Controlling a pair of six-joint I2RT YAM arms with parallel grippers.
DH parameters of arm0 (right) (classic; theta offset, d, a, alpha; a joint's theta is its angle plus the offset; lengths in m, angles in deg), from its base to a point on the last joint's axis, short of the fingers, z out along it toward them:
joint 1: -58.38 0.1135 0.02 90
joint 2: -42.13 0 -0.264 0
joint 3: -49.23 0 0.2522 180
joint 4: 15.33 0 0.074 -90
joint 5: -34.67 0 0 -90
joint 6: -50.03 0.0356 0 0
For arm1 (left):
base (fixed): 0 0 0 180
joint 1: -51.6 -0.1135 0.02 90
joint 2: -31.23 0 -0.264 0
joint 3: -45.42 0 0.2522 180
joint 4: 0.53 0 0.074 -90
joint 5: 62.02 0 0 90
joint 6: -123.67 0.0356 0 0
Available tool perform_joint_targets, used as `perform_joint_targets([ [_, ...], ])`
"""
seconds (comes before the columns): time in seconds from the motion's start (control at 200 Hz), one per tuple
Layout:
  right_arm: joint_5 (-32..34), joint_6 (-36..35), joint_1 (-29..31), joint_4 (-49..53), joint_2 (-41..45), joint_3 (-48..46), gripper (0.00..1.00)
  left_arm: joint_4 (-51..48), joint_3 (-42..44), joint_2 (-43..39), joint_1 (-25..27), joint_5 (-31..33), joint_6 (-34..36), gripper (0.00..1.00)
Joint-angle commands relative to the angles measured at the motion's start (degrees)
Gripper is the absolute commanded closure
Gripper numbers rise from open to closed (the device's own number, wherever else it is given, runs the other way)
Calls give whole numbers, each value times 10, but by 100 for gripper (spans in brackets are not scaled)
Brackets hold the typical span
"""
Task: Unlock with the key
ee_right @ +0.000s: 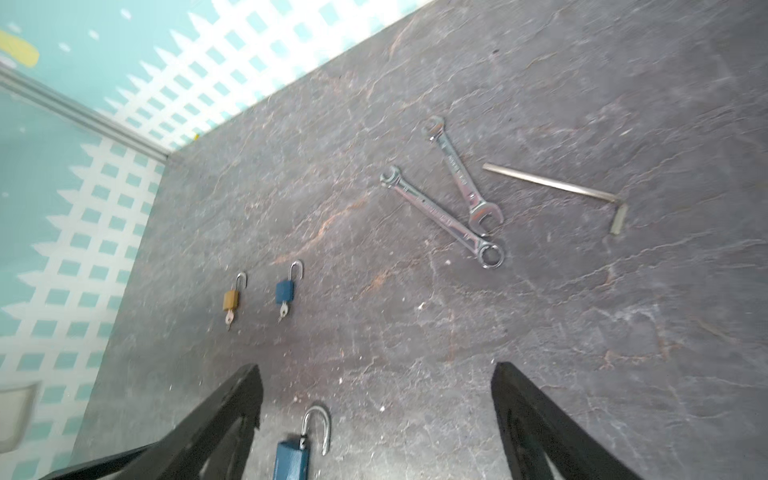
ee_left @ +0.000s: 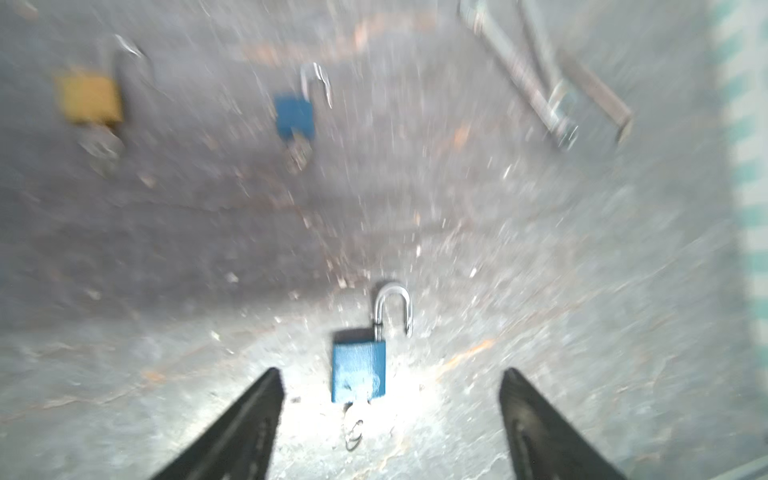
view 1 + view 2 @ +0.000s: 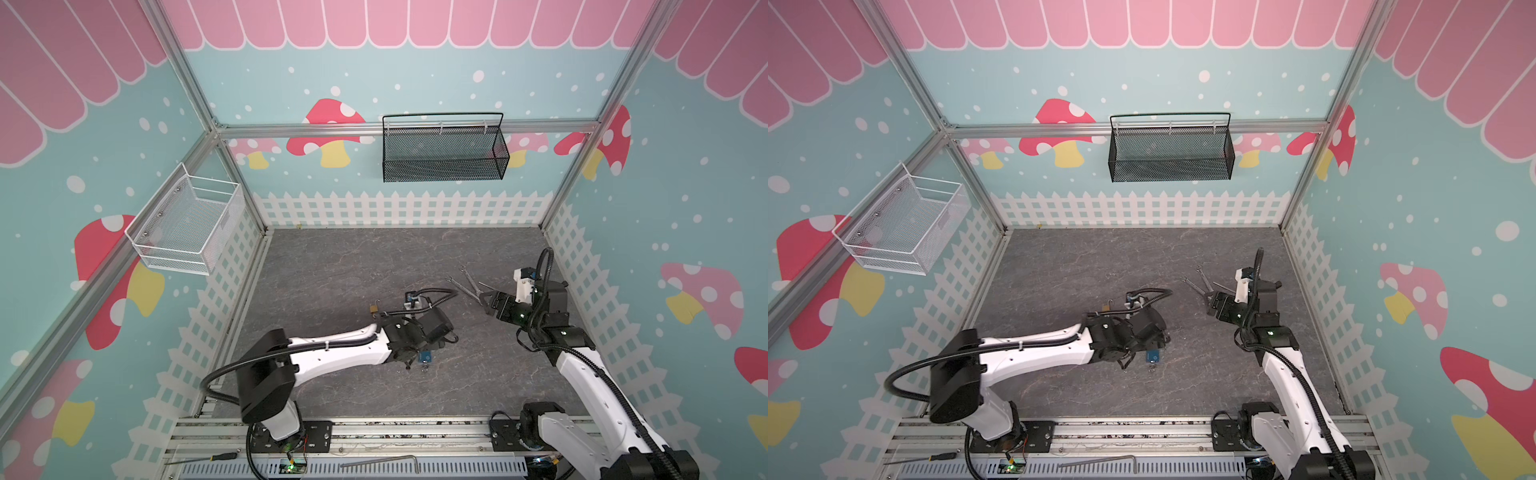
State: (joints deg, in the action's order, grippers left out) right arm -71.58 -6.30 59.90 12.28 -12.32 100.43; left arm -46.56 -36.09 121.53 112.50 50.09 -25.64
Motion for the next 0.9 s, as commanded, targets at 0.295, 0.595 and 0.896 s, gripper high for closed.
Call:
perform_joint_targets([
  [0.295, 395, -69, -41, -289, -82, -107, 2, 66, 247, -298, -344, 259, 263, 0],
  [0.595, 331, -199, -47, -627, -213, -199, 2, 608, 547, -373, -519, 103, 505, 0],
  [0.896, 149, -325, -44, -801, -307, -221, 2, 742, 517, -201, -573, -86, 543, 0],
])
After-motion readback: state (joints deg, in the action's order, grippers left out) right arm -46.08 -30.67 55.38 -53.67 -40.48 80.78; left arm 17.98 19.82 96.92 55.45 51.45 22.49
